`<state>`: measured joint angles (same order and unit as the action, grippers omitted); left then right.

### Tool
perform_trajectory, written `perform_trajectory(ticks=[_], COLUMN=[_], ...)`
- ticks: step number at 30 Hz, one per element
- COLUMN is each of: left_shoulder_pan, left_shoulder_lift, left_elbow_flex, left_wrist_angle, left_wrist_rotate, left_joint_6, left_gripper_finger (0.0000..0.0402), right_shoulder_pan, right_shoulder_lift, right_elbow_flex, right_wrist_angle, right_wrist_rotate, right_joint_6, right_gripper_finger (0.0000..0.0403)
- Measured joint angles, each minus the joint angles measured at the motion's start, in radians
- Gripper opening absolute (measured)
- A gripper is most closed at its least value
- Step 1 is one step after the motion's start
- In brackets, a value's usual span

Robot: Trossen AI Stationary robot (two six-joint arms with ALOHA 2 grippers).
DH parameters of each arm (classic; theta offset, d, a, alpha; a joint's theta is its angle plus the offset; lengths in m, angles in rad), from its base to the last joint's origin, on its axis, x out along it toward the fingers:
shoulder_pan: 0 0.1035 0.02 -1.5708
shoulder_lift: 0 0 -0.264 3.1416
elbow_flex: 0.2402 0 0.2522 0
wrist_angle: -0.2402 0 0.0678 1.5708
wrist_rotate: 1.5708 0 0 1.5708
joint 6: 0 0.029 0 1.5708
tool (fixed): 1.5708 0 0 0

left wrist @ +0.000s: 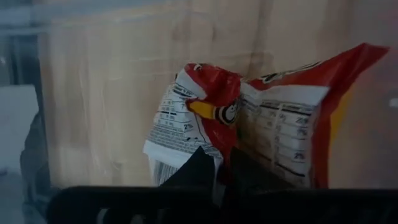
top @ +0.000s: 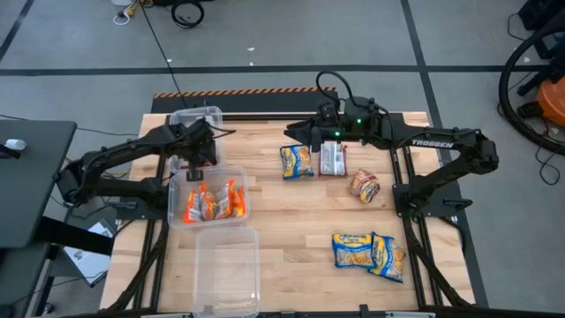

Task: Sort Maruchan noodles
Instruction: Put the red noodle pack into the top transparent bin

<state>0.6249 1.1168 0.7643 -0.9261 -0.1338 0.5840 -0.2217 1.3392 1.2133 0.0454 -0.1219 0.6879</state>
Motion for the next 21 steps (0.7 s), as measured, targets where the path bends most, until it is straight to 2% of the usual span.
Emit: perform_trajectory(ticks=[5,15,18,21], left_shoulder_pan=[0.036,0.046,0.046,0.045], left_shoulder_lift=[0.002,0.001,0.001,0.001], left_elbow_flex=[0.015,0.165,0.225,0.292], left_wrist_angle=[-0.038,-0.108,-0.151,-0.184], left_wrist_rotate=[-0.005,0.02,0.094,0.124], left_joint_6=[-0.009,-0.023,-0.042,-0.074], left_gripper_finger=[0.0047,0.0089,0.0091,0.0091], right_shoulder_pan=[-0.011,-0.043,-0.058,-0.08], right_shoulder_lift=[0.0,0.0,0.0,0.0], right_elbow_flex=[0.0,0.0,0.0,0.0], right_wrist_angle=[-0.002,-0.018,-0.085,-0.214], right_wrist_rotate=[0.0,-0.012,-0.03,-0.029], right_joint_6=[-0.016,-0.136,-0.189,-0.22], right_gripper_finger=[0.0237,0.0237,0.0237,0.0237])
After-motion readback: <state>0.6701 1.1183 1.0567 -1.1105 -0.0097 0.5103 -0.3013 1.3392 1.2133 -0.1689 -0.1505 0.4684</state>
